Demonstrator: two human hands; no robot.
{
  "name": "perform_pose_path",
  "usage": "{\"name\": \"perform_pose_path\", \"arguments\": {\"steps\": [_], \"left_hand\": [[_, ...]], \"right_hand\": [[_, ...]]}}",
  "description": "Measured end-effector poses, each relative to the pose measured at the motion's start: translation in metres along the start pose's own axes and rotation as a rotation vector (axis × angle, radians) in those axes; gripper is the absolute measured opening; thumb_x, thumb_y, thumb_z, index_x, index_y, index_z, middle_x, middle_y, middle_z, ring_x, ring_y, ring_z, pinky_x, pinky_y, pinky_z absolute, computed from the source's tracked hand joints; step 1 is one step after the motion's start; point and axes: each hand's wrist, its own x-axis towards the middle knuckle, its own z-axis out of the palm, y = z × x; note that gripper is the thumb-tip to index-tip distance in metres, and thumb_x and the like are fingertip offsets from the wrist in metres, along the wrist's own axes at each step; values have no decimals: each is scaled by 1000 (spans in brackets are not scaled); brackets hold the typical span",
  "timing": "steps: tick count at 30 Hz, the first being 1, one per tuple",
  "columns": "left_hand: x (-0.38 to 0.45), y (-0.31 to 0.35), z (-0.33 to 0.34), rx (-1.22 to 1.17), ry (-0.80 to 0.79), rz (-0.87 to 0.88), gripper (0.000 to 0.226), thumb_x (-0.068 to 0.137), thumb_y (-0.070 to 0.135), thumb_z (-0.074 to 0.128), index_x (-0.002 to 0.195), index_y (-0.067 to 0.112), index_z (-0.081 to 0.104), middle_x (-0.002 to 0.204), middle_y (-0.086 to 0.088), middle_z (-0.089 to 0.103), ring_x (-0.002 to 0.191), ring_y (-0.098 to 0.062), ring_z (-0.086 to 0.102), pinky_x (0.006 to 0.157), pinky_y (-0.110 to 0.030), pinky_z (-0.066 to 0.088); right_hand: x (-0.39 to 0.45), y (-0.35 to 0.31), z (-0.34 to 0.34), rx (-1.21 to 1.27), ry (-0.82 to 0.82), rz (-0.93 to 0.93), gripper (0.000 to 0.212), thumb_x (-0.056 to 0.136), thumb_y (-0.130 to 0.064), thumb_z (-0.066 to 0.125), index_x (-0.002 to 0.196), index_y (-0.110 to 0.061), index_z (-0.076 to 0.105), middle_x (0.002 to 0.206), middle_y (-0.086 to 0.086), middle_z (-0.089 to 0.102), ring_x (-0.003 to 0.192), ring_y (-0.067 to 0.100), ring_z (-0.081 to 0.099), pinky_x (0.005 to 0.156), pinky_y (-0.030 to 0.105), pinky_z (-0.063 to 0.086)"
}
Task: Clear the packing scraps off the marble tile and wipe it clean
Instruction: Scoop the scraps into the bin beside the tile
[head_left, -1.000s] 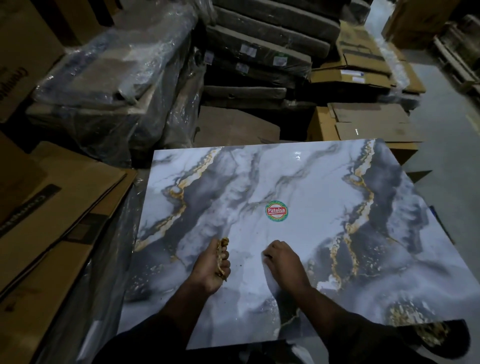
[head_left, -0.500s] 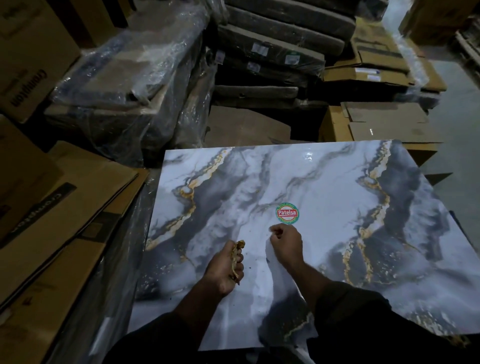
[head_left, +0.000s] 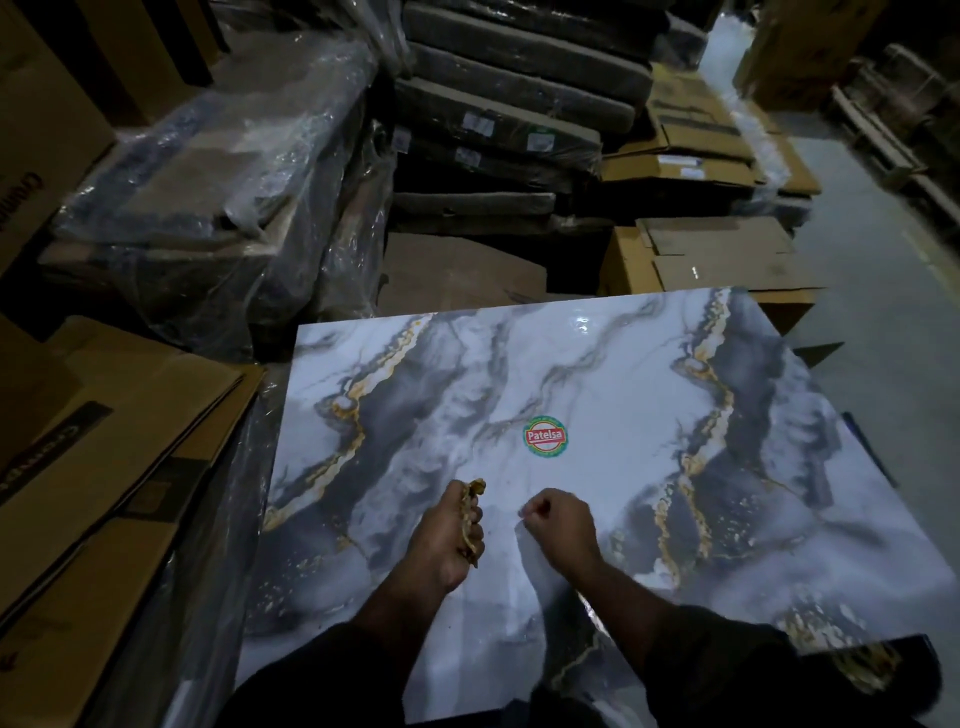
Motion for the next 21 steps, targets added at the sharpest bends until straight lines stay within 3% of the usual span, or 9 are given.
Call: {"name": "perform_pose_path", "arguments": {"steps": [3,5,8,11,16,21], "left_hand": [[-2,-1,14,4,-28,4,31,100,29,49,74,18,61,57,4,40,40,-8,28,38,-15,20],[-6,-4,27,23,-50,1,31,100,29,48,76,19,64,56,4,41,40,-9,30,38,-16,22],[-16,-12,48,20,-95,-31,28,98,29,52,76,19,66,60,2,51,43,-10,43,43,-16,32],[-27,-23,71,-17,-198,-66,29,96,27,54,68,22,59,64,3,50,50,-10,49,49,-20,38],[-51,-52,105,-88,-360,-165,27,100,31,54,76,20,63,69,-2,63,66,-15,68,63,-28,53],[-65,-77,138,-44,-389,-239,35,100,38,53,75,16,62,67,-5,65,63,-15,69,59,-28,52]], "right_hand": [[-9,-13,-11,708,80,409,10,90,0,69,98,2,75,82,11,73,73,19,65,73,29,58],[-22,-29,-23,1008,84,454,8,92,3,66,96,1,72,74,11,68,63,17,60,66,26,55],[-50,-56,-37,1176,26,347,12,91,6,64,91,-2,72,73,11,68,57,13,59,62,23,54],[-77,-69,-46,1024,115,226,18,87,10,64,86,-5,74,76,9,73,66,16,65,69,25,54],[-104,-47,-76,369,337,-6,19,86,-2,69,85,-20,78,88,-7,74,85,6,70,81,23,57],[-117,-16,-102,76,448,-129,19,84,-4,68,89,-20,76,91,-4,67,92,17,62,79,35,54]]}}
